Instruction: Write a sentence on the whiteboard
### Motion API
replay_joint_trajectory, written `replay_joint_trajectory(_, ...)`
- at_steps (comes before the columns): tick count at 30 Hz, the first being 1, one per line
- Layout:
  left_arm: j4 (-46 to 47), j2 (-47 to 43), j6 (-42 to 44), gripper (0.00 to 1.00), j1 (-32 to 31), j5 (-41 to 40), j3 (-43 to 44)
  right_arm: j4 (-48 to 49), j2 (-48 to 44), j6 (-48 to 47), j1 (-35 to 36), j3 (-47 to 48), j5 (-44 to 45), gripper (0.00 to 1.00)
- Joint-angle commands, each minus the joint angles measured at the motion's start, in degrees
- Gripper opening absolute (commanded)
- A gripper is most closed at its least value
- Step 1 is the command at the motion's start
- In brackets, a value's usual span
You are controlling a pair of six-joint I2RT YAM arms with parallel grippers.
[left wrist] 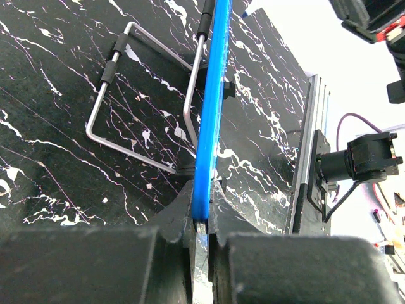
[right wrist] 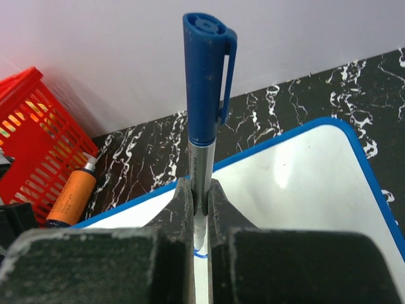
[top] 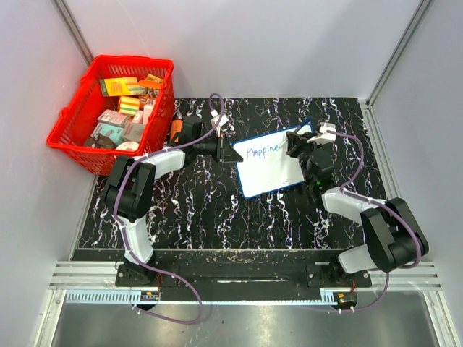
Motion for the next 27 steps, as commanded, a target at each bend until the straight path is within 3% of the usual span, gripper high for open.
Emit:
replay_joint_trajectory(1,-4.1,0.4,7.2,0.00,-0.8,-7.1,-1.5,2.0,-3.1,-1.1,-0.2,0.9,1.7,0.00)
replay_joint_trajectory(27,-3.7,0.3,7.1,0.00,-0.9,-7.3,-1.8,1.2,2.8,-1.6,-0.5,4.5,4.3,0.00)
